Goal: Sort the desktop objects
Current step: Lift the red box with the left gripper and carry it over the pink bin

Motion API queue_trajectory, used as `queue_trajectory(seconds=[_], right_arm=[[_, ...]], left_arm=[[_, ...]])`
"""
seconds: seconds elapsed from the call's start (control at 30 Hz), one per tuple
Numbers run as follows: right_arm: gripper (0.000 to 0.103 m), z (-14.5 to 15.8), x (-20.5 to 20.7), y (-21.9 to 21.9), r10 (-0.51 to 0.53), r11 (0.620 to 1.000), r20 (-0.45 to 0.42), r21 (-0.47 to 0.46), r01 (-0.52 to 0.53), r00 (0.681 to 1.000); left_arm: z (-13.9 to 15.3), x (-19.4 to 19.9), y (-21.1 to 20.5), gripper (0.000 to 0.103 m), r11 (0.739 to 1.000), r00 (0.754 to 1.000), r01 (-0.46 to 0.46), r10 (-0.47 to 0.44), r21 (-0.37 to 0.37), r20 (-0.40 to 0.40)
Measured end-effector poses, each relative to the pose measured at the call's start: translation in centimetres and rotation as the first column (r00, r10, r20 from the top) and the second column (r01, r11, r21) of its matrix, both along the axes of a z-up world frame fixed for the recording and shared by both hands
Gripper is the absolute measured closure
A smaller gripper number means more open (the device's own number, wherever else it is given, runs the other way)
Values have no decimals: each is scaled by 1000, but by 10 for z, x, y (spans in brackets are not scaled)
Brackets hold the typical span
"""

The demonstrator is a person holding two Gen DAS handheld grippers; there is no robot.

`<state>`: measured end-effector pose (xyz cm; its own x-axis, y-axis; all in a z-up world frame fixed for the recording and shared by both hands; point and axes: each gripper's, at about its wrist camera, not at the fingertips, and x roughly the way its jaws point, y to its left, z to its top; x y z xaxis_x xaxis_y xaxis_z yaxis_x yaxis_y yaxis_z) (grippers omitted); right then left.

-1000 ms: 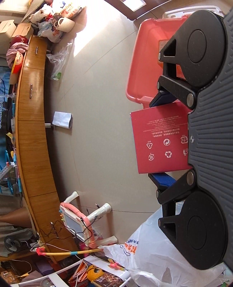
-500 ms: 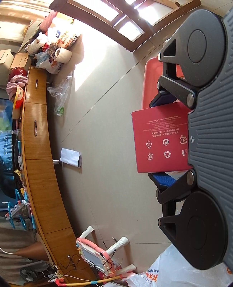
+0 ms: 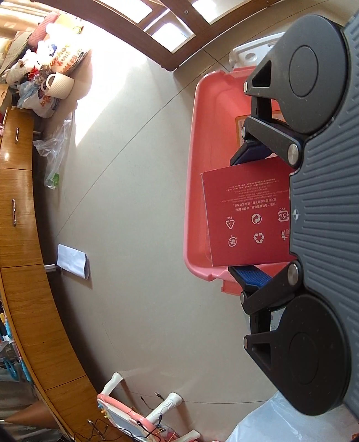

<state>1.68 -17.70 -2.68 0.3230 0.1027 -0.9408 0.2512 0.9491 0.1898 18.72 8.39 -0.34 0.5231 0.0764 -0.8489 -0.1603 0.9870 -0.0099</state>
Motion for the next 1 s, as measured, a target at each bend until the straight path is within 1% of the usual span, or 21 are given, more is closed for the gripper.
queue_trajectory(seconds=[0.1, 0.23, 0.57, 0.63, 0.87, 1.0], right_arm=[[0, -3, 2, -1, -1, 1000, -7, -2, 1, 1000], [0, -6, 5, -2, -4, 1000, -16, -5, 4, 1000], [0, -17, 9, -5, -12, 1000, -49, -2, 12, 999], [0, -18, 9, -3, -7, 1000, -52, -5, 7, 999], [0, -22, 11, -1, 1, 1000, -63, -12, -1, 998], [0, -24, 12, -1, 1, 1000, -69, -18, -2, 998]], left_arm=[[-17, 8, 0, 28, 1000, 1000, -1, 1, -1, -20], [-38, 16, 0, 28, 999, 998, 20, -18, 34, -53], [-72, 20, 9, 28, 1000, 993, 17, -14, 23, -115], [-76, 20, 10, 28, 1000, 992, 21, -19, 13, -125], [-78, 19, -2, 28, 994, 988, 90, -82, 61, -135], [-80, 18, -7, 28, 994, 987, 108, -103, 33, -125]])
